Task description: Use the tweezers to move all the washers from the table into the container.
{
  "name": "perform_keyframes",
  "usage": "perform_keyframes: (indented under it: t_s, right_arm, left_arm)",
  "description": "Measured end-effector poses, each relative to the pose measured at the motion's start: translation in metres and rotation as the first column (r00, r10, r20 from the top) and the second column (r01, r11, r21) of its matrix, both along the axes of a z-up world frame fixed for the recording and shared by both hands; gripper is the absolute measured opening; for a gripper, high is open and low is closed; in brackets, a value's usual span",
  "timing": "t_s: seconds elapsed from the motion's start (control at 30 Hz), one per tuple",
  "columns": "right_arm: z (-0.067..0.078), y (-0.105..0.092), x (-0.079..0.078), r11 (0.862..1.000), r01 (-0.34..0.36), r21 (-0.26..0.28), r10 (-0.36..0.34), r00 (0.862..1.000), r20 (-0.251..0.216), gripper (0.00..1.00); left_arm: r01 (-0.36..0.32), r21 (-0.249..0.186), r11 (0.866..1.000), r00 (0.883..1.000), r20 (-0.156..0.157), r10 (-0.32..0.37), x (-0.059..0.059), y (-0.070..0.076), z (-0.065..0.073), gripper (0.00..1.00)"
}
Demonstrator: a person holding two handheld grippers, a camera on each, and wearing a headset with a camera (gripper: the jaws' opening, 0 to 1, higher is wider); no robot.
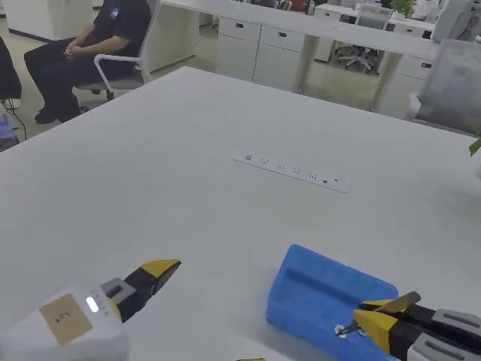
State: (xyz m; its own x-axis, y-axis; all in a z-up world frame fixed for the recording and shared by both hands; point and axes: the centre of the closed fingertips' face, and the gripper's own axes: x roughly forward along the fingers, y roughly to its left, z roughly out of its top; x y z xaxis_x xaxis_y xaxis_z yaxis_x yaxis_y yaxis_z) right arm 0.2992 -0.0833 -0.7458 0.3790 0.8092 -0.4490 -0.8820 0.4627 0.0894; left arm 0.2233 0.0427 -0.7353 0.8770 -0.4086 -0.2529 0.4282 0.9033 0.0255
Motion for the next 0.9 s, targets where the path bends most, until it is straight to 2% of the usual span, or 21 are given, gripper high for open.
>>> perform_keyframes:
  t_s: [0.23,0.4,0.57,0.9]
  right_arm:
    - [0.001,-0.007,0.023,0.999,0.053,0.012,-0.053,0.998,-0.033,0.03]
    - [-0.005,-0.011,0.039,0.996,0.09,-0.01,-0.09,0.994,-0.061,0.03]
    - [-0.009,-0.01,0.046,0.995,0.094,-0.026,-0.096,0.992,-0.078,0.03]
    - [-0.03,-0.01,0.055,0.993,0.093,-0.073,-0.101,0.988,-0.114,0.03]
  left_arm:
    - [0.001,0.001,1.0,1.0,-0.003,-0.001,0.0,0.0,-0.001,0.79]
    - [-0.004,-0.001,1.0,1.0,-0.003,0.004,0.0,0.001,-0.001,0.79]
    - [-0.004,0.002,1.0,1.0,-0.006,0.004,0.0,0.0,-0.001,0.78]
    - [-0.006,0.004,1.0,1.0,-0.008,0.006,0.001,0.002,-0.002,0.78]
